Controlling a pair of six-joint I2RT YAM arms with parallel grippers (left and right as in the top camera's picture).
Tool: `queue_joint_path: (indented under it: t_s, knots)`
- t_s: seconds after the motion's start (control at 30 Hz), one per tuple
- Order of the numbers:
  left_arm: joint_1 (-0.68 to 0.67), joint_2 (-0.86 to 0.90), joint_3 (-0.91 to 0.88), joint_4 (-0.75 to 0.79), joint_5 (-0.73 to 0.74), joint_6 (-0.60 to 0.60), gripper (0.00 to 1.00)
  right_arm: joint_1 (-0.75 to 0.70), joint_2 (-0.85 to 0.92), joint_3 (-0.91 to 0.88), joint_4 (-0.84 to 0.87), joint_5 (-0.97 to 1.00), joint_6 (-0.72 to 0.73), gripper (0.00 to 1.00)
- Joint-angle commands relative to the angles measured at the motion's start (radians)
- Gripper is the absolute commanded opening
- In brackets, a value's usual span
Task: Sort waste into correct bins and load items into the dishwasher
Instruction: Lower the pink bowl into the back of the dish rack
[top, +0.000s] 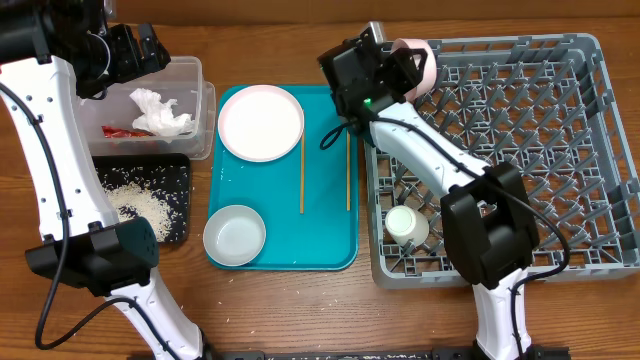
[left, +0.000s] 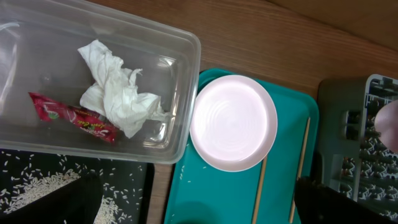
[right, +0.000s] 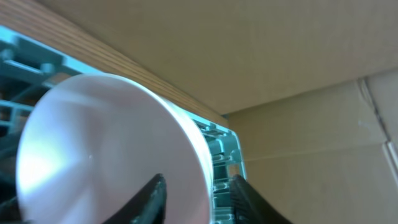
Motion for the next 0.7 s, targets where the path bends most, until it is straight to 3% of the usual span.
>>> queue_joint_path:
  t_s: [0.0, 0.1, 0.17, 0.33, 0.43, 0.5, 0.67]
  knots:
    - [0.000, -0.010, -0.004, 0.002, -0.003, -0.013, 1.00, 0.042, 0.003, -0.004, 0.020, -0.010, 0.008, 0.62]
    - [0.000, -0.010, -0.004, 0.002, -0.003, -0.013, 1.00, 0.066, 0.003, 0.011, 0.059, -0.010, 0.008, 0.82]
    - [0.000, -0.010, -0.004, 0.002, -0.002, -0.013, 1.00, 0.081, 0.000, 0.039, 0.079, -0.010, 0.008, 0.88]
    - [0.000, -0.010, -0.004, 0.002, -0.003, -0.013, 1.00, 0.113, -0.016, 0.058, 0.086, -0.079, 0.011, 0.88]
    - [0.000, -0.010, -0.004, 0.002, -0.003, -0.013, 1.00, 0.113, -0.035, 0.058, 0.084, -0.095, 0.120, 0.93]
    - [0.000, -0.010, -0.004, 0.002, -0.003, -0.013, 1.00, 0.110, -0.081, 0.058, 0.053, -0.199, 0.228, 0.94]
    - [0.000, -0.010, -0.004, 0.002, -0.003, -0.013, 1.00, -0.014, -0.301, 0.058, -0.039, -0.848, 0.577, 1.00]
